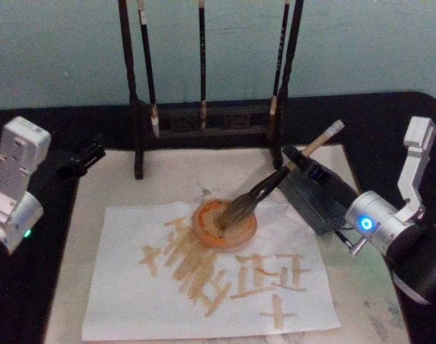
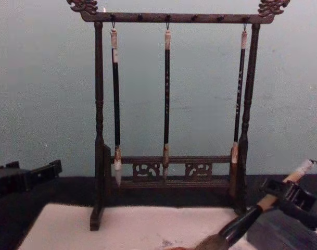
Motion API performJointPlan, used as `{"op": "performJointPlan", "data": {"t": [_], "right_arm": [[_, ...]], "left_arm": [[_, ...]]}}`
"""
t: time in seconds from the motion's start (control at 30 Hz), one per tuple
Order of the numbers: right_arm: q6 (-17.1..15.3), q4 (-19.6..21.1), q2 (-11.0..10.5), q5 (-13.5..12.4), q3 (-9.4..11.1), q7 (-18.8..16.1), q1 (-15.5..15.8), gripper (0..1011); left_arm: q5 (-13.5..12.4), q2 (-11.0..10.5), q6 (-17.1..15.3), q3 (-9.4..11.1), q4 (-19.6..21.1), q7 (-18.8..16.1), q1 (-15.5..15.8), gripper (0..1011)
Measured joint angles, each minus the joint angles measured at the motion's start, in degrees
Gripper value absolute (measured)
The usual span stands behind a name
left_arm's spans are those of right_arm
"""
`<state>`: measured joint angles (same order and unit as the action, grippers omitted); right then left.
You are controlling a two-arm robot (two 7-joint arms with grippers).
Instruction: Pick up the brush from the inkstone, write on the paper, then place the brush back to its original position.
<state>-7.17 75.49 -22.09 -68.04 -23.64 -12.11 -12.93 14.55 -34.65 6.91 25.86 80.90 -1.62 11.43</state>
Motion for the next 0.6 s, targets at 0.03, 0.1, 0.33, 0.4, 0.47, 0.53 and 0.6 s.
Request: {"op": "performJointPlan", "data": {"t": [0.03,0.1,0.33,0.4,0.47,0.53,0.6], "right_arm": [[0.0,0.01,0.0,0.01,-0.01,-0.01,0.0,522],[0.01,0.02,0.0,0.02,-0.01,-0.02,0.0,599],[0.04,0.05,0.0,0.03,-0.01,-0.06,0.0,785],[0.08,0.18,-0.01,0.02,0.03,0.03,0.1,875],[0.21,0.72,-0.05,-0.13,0.37,0.63,0.7,908],[0.35,1.43,-0.14,-0.46,0.83,1.44,1.34,955],[0.44,2.0,-0.2,-0.69,1.15,2.28,1.85,997]], "left_arm": [[0.0,0.0,0.0,0.0,0.0,0.0,0.0,1002],[0.0,0.0,0.0,0.0,0.0,0.0,0.0,1002],[0.0,0.0,0.0,0.0,0.0,0.0,0.0,1002],[0.0,0.0,0.0,0.0,0.0,0.0,0.0,1000],[0.0,0.0,0.0,0.0,0.0,0.0,0.0,1002],[0.0,0.0,0.0,0.0,0.0,0.0,0.0,1002],[0.0,0.0,0.0,0.0,0.0,0.0,0.0,1002]]}}
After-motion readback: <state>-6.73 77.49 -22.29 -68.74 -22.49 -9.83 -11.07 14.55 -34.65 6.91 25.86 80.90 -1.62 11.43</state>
